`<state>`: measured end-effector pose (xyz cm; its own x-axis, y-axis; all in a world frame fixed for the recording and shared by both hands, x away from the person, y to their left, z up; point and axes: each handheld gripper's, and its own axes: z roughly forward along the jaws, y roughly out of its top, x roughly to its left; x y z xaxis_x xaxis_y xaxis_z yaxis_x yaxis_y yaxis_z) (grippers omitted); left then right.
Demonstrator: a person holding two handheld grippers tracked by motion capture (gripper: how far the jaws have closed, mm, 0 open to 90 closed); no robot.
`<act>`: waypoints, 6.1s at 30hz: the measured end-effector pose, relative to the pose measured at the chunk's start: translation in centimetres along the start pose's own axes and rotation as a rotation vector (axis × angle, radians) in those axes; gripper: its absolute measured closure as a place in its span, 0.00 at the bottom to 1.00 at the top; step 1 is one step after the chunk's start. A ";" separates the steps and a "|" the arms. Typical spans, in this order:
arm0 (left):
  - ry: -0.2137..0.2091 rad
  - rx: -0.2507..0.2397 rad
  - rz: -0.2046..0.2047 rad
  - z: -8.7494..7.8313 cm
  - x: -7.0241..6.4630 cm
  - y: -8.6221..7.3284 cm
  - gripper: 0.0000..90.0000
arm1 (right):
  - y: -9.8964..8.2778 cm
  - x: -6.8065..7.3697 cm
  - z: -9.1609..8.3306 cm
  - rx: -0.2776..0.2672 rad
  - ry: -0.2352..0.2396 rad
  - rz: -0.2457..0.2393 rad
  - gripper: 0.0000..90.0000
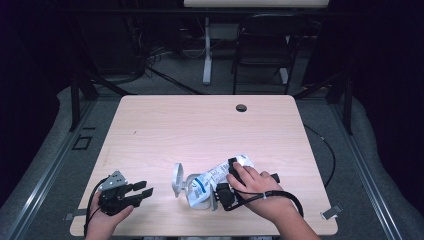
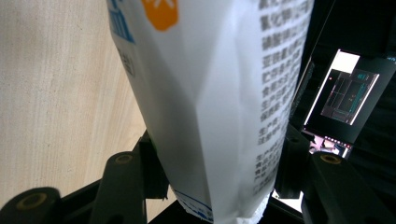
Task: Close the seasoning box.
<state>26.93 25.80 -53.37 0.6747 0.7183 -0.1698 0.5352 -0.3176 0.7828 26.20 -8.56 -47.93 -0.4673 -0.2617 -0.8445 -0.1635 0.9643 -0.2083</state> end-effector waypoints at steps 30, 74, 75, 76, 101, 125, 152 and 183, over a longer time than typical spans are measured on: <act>0.000 -0.002 -0.003 0.1 0.1 -0.1 0.65 | 0.0 -0.3 -0.1 0.002 0.023 -0.019 0.55; 0.005 0.000 -0.011 0.1 0.2 -0.2 0.65 | 0.3 -0.7 -0.6 0.011 -0.005 -0.056 0.58; 0.004 -0.001 -0.011 0.1 0.2 -0.2 0.65 | 0.2 -0.6 -0.6 0.004 -0.004 -0.050 0.58; 0.005 0.000 -0.012 0.1 0.2 -0.2 0.65 | 0.2 -0.6 -0.6 0.003 -0.005 -0.050 0.58; 0.006 -0.001 -0.011 0.1 0.2 -0.2 0.65 | 0.3 -0.6 -0.6 -0.006 -0.023 -0.060 0.60; 0.006 0.004 -0.014 0.1 0.3 -0.2 0.65 | 0.3 -0.6 -0.7 -0.001 -0.030 -0.071 0.61; 0.007 0.004 -0.014 0.1 0.3 -0.2 0.65 | 0.5 -0.4 -1.1 -0.010 -0.038 -0.089 0.65; 0.012 -0.001 -0.018 0.2 0.3 -0.3 0.65 | 0.6 -0.5 -1.1 -0.011 -0.038 -0.086 0.69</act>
<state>27.09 26.02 -53.82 0.6587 0.7314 -0.1767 0.5469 -0.3041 0.7801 25.36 -7.90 -47.04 -0.4180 -0.3414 -0.8418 -0.2116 0.9378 -0.2753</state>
